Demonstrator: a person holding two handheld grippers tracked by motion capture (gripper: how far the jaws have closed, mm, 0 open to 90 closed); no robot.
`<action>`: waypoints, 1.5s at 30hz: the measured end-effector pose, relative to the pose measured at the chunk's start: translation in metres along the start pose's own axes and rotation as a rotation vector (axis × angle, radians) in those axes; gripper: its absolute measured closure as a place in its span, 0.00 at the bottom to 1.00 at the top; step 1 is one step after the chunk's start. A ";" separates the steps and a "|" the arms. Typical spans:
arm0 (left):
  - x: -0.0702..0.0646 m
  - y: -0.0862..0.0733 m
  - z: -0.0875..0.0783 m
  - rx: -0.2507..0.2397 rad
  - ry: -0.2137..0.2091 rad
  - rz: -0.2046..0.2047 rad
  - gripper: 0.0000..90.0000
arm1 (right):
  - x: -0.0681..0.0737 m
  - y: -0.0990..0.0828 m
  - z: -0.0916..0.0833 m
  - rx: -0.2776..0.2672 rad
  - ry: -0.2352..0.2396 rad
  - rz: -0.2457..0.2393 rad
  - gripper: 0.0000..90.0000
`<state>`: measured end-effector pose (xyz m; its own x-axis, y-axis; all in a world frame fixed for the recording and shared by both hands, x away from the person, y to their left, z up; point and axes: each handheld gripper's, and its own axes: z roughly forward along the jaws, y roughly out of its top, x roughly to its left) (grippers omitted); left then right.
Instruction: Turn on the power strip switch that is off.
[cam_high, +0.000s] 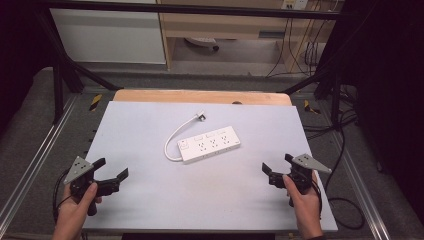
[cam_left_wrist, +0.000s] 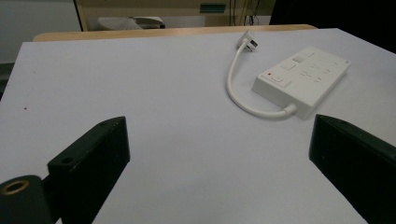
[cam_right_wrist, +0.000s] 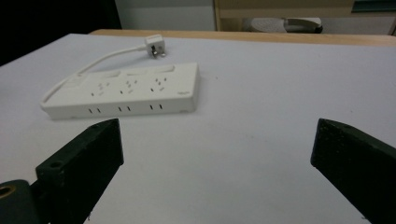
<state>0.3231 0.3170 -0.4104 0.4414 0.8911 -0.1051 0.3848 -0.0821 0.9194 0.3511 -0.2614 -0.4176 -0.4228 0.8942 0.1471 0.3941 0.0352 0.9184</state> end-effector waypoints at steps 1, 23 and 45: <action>0.000 0.000 0.000 0.000 0.001 -0.001 0.06 | 0.002 0.003 -0.001 -0.008 0.005 -0.004 0.03; -0.002 -0.001 0.001 0.017 -0.004 0.012 0.06 | 0.035 0.070 0.032 -0.082 0.076 -0.062 0.09; -0.004 -0.002 0.003 0.030 -0.009 0.020 0.06 | 0.036 0.087 0.047 -0.114 0.085 -0.055 0.07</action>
<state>0.3231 0.3124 -0.4127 0.4563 0.8852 -0.0905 0.3998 -0.1131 0.9096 0.4080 -0.2053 -0.3500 -0.5107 0.8511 0.1213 0.2755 0.0284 0.9609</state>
